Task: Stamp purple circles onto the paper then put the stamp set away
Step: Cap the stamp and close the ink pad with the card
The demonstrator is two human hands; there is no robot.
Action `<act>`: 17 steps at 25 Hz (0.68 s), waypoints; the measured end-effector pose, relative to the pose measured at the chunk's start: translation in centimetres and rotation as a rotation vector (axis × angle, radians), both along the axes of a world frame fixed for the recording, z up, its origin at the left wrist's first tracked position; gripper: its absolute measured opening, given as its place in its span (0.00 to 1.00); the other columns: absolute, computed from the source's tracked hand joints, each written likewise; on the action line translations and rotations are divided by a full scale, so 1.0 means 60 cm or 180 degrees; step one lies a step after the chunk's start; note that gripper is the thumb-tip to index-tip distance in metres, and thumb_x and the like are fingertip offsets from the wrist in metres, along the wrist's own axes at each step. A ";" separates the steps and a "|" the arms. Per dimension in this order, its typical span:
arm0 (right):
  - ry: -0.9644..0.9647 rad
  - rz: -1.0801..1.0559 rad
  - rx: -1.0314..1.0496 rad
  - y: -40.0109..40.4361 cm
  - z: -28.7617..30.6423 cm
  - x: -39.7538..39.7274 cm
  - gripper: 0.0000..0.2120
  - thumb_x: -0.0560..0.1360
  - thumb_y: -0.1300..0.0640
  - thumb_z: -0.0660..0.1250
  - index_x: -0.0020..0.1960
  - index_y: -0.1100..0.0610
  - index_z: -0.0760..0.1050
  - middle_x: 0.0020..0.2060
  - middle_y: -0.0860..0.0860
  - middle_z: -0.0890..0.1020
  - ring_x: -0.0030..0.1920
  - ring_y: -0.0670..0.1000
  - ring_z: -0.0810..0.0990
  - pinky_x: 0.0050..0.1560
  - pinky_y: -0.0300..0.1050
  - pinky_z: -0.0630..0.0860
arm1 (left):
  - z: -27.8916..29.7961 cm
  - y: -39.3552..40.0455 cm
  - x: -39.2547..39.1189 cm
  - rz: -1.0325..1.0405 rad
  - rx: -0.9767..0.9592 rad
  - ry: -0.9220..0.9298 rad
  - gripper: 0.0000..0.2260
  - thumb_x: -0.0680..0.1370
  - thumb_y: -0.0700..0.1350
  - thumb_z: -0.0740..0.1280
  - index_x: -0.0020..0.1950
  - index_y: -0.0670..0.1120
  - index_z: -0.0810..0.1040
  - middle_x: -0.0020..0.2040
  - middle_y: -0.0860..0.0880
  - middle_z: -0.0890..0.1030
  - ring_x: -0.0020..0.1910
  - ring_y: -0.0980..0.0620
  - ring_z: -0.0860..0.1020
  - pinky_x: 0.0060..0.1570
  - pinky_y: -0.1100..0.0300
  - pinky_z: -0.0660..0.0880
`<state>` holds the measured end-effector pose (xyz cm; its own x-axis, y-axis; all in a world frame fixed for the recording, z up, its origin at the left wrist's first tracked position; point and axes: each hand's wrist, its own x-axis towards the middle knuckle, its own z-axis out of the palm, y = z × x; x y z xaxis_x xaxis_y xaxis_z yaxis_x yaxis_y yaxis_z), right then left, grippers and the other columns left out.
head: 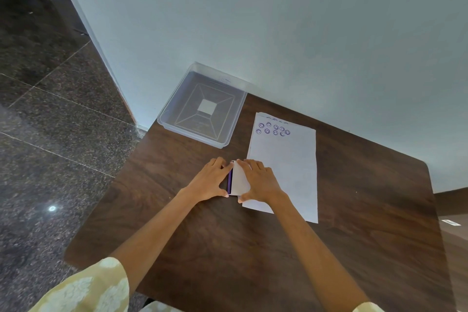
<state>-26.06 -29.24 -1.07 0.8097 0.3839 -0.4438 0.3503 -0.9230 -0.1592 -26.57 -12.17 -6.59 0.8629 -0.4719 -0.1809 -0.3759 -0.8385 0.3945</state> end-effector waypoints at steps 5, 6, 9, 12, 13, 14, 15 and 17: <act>-0.0117 -0.0069 -0.0035 -0.009 -0.005 -0.004 0.47 0.64 0.43 0.74 0.72 0.53 0.49 0.72 0.54 0.61 0.69 0.57 0.61 0.67 0.55 0.64 | 0.002 0.001 0.001 -0.0057 0.0077 -0.0111 0.37 0.70 0.56 0.71 0.73 0.44 0.59 0.69 0.44 0.66 0.68 0.45 0.65 0.69 0.51 0.61; -0.0114 -0.0102 -0.0024 -0.012 -0.006 -0.005 0.48 0.64 0.43 0.74 0.72 0.53 0.49 0.72 0.54 0.61 0.69 0.57 0.62 0.66 0.55 0.64 | 0.000 0.001 0.000 -0.0057 0.0067 -0.0126 0.37 0.70 0.56 0.71 0.73 0.44 0.59 0.70 0.44 0.66 0.68 0.45 0.64 0.69 0.51 0.60; -0.0065 -0.0096 -0.0083 -0.013 -0.007 -0.001 0.48 0.63 0.43 0.75 0.72 0.53 0.49 0.71 0.55 0.61 0.69 0.58 0.62 0.65 0.55 0.65 | -0.002 0.003 -0.001 -0.0059 0.0053 -0.0139 0.37 0.71 0.57 0.70 0.73 0.45 0.59 0.72 0.45 0.65 0.70 0.45 0.63 0.70 0.50 0.58; -0.0040 -0.0009 -0.0209 0.001 -0.008 0.009 0.49 0.63 0.44 0.75 0.72 0.53 0.50 0.71 0.55 0.62 0.68 0.58 0.63 0.66 0.55 0.65 | -0.001 0.003 0.002 -0.0032 0.0066 -0.0137 0.36 0.71 0.57 0.70 0.73 0.45 0.60 0.72 0.45 0.65 0.70 0.46 0.63 0.71 0.50 0.57; -0.0038 0.0001 -0.0258 0.005 -0.009 0.010 0.49 0.62 0.44 0.76 0.72 0.52 0.50 0.71 0.55 0.62 0.68 0.58 0.63 0.66 0.56 0.65 | -0.001 0.003 0.002 -0.0026 0.0078 -0.0144 0.36 0.71 0.57 0.70 0.73 0.45 0.60 0.72 0.45 0.65 0.70 0.46 0.63 0.71 0.50 0.57; -0.0046 0.0010 -0.0305 0.006 -0.010 0.011 0.49 0.62 0.44 0.76 0.72 0.52 0.50 0.71 0.55 0.62 0.68 0.58 0.63 0.66 0.56 0.65 | -0.002 0.001 0.001 -0.0016 0.0080 -0.0151 0.36 0.71 0.57 0.70 0.73 0.45 0.60 0.72 0.45 0.65 0.70 0.46 0.63 0.71 0.50 0.57; -0.0058 0.0016 -0.0344 0.007 -0.011 0.011 0.48 0.62 0.43 0.76 0.72 0.52 0.50 0.71 0.55 0.62 0.68 0.58 0.63 0.66 0.56 0.65 | -0.002 0.000 0.000 0.0002 0.0072 -0.0150 0.36 0.70 0.57 0.71 0.73 0.46 0.60 0.72 0.45 0.64 0.70 0.46 0.63 0.71 0.50 0.57; -0.0093 0.0022 -0.0403 0.007 -0.013 0.011 0.49 0.62 0.43 0.76 0.72 0.51 0.50 0.71 0.54 0.62 0.68 0.59 0.63 0.66 0.56 0.65 | -0.002 0.000 -0.001 0.0024 0.0029 -0.0134 0.37 0.70 0.57 0.71 0.73 0.46 0.60 0.74 0.46 0.62 0.71 0.46 0.61 0.72 0.50 0.57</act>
